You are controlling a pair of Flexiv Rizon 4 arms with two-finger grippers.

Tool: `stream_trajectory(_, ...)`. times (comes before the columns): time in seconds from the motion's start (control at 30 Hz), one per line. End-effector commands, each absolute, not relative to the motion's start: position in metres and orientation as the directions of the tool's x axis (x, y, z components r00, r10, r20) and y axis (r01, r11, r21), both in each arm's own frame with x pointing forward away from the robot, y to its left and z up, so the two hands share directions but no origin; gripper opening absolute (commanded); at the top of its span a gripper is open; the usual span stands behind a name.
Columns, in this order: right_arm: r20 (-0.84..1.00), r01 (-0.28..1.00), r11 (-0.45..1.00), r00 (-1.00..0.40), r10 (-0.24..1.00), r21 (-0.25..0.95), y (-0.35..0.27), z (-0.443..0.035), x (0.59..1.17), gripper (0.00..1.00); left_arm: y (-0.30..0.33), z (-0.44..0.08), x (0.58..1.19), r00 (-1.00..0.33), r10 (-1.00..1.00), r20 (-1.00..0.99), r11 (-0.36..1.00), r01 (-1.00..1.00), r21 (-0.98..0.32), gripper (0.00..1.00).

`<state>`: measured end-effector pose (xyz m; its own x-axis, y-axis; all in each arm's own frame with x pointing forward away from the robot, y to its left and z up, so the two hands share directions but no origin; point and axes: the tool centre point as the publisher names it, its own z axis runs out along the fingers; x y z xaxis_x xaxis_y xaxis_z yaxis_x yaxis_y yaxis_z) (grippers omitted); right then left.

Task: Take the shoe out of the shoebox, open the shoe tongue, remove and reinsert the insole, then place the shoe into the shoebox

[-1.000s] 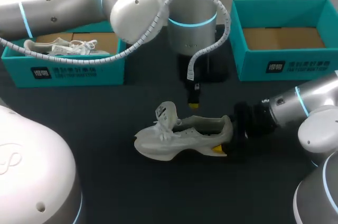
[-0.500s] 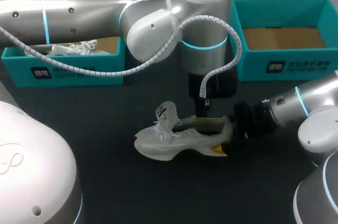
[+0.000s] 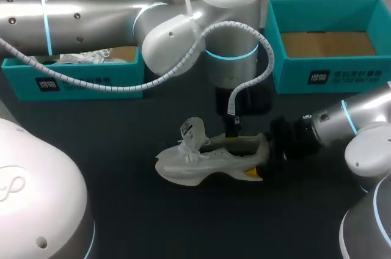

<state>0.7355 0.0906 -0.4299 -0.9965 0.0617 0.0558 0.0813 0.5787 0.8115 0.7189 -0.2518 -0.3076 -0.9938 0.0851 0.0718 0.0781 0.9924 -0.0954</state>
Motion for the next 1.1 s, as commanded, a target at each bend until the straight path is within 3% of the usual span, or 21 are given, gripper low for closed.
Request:
stream_trajectory(0.03,0.056,0.083,0.581,-0.996,0.063,0.810,0.090,-0.435,0.736,0.00,-0.255,-0.326,0.720,-0.986,0.125,0.111,0.984,0.108,-0.143,0.00)
stream_trajectory(1.1,0.056,0.083,0.581,-0.996,0.063,0.810,0.090,-0.435,0.736,0.00,-0.256,-0.389,0.711,-0.960,0.170,0.222,0.972,0.126,-0.198,0.00)
